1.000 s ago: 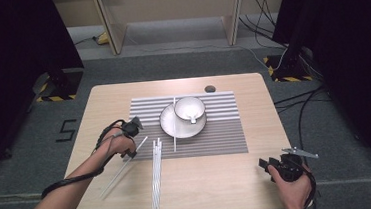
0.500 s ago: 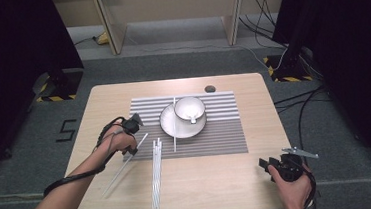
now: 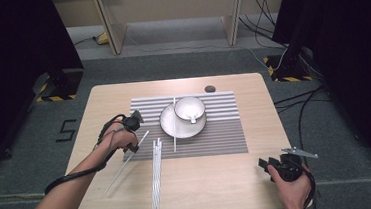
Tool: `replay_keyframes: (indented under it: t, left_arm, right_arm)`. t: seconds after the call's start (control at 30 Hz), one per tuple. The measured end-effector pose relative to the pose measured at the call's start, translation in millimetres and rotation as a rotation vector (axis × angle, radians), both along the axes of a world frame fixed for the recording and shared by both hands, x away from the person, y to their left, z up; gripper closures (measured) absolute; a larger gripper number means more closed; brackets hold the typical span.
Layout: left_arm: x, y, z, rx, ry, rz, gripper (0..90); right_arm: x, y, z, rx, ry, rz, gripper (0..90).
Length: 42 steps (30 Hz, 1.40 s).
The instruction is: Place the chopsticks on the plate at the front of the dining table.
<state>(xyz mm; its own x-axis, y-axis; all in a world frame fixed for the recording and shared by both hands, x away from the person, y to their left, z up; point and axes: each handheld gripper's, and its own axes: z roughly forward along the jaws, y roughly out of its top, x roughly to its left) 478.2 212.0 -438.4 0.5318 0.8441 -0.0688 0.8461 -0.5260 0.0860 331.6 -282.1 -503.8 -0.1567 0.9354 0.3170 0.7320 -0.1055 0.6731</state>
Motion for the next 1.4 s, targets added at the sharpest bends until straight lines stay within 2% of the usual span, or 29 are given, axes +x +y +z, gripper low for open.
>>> replay_keyframes:
  t: [0.37, 1.4]
  left_arm:
    - [0.8, -1.6, -3.0, 0.007, 0.005, 0.0, 84.7]
    - [14.6, -12.9, 11.0, -0.013, -0.006, 0.026, 84.7]
  right_arm:
    - [0.1, 0.0, -0.1, 0.001, -0.001, -0.001, 52.5]
    - [-0.5, -1.6, 0.4, 0.002, -0.003, -0.005, 52.6]
